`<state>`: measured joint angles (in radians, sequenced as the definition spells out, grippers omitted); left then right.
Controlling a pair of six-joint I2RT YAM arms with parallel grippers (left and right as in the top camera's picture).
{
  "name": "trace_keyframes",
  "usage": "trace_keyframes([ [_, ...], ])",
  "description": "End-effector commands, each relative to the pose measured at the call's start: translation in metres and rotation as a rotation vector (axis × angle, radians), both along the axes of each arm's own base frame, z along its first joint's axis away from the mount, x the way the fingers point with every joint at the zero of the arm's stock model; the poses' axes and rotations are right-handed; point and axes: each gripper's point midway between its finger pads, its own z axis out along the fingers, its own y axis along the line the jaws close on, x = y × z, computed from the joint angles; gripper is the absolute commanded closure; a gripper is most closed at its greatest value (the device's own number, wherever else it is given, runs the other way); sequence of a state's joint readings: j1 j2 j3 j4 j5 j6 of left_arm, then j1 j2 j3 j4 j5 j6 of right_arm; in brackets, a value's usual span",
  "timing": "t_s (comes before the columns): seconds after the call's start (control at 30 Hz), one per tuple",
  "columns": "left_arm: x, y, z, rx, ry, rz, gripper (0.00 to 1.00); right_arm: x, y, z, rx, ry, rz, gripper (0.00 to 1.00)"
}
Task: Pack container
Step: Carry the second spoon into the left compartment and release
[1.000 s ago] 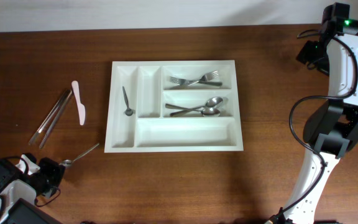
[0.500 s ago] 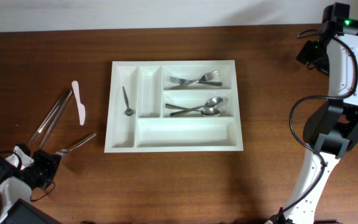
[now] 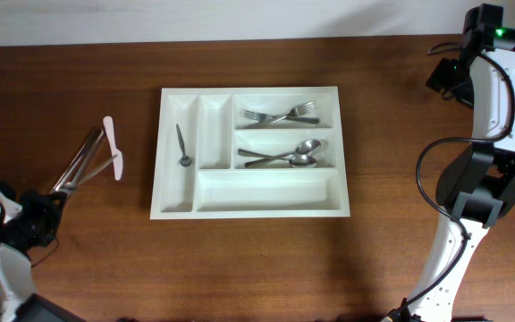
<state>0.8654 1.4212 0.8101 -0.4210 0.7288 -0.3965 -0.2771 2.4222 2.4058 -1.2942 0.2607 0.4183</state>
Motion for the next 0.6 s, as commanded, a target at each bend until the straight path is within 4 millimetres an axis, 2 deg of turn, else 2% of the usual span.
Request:
trace_keyframes([
  [0.0,0.025,-0.013,0.042,0.06,-0.051,0.0,0.98,0.003,0.0,0.033,-0.02,-0.069,0.001,0.01],
  [0.2,0.064,-0.048,0.069,0.229,-0.002,0.031,0.98,0.003,0.0,0.033,-0.02,-0.069,0.001,0.01],
  [0.3,0.074,-0.062,0.073,0.305,0.024,0.058,0.98,0.002,0.0,0.033,-0.02,-0.069,0.0,0.01],
  [0.57,0.077,-0.09,0.059,0.512,0.143,0.166,0.98,0.002,0.0,0.033,-0.02,-0.069,0.0,0.01],
])
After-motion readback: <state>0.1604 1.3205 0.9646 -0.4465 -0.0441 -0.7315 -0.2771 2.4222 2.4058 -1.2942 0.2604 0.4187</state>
